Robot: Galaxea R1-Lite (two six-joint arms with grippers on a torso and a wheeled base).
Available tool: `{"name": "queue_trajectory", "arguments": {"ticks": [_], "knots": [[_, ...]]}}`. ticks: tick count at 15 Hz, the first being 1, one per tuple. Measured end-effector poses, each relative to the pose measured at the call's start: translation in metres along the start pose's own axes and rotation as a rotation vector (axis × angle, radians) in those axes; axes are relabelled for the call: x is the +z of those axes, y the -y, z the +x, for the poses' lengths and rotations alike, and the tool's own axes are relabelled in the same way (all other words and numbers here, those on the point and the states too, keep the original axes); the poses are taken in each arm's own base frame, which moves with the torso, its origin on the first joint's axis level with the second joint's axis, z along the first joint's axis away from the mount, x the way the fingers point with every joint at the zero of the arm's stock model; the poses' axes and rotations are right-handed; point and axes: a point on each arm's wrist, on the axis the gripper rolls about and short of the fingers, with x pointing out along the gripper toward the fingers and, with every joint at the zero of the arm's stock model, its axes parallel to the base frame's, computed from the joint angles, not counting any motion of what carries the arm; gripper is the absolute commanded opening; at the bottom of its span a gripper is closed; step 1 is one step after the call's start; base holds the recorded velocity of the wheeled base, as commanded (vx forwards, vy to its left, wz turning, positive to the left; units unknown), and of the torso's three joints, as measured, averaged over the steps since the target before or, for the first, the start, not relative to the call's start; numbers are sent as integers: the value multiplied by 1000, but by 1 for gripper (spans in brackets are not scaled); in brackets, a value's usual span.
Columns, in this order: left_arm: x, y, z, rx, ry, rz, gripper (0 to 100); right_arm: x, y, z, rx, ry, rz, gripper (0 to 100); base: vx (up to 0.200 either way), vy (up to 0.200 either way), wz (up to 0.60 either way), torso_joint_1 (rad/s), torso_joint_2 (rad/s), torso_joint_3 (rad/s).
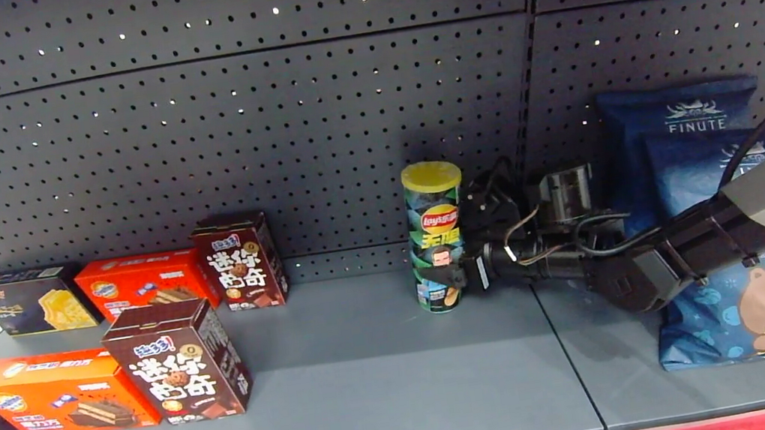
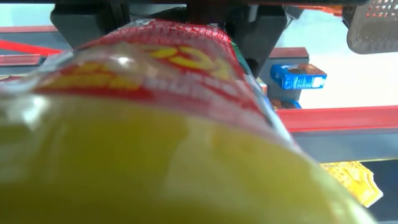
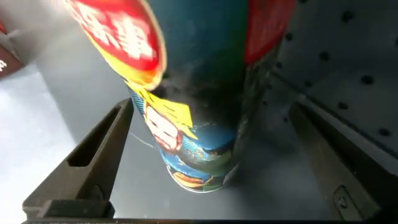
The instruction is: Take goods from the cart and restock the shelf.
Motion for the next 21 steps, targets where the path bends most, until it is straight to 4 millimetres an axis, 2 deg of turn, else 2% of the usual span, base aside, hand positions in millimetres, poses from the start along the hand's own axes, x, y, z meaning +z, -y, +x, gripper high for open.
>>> {"name": "queue_trajectory", "arguments": {"ticks": [4,5,9,12,16,21], "knots": [[0,0,-1,0,9,0,0,-7,-2,8,5,-14,2,100,0,0,0,0,0,0],[0,0,-1,0,10,0,0,-9,-2,10,6,-17,3,0,0,0,0,0,0,0],[0,0,-2,0,11,7,0,-11,-1,15,-3,-6,1,0,0,0,0,0,0,0],[-1,0,-1,0,7,8,0,-10,-4,10,-15,-15,3,0,0,0,0,0,0,0],[-2,0,-2,2,13,20,0,-2,-22,-9,-6,-19,-4,0,0,0,0,0,0,0],[2,0,-6,6,38,30,0,22,-48,-46,-30,19,-27,0,0,0,0,0,0,0]]}}
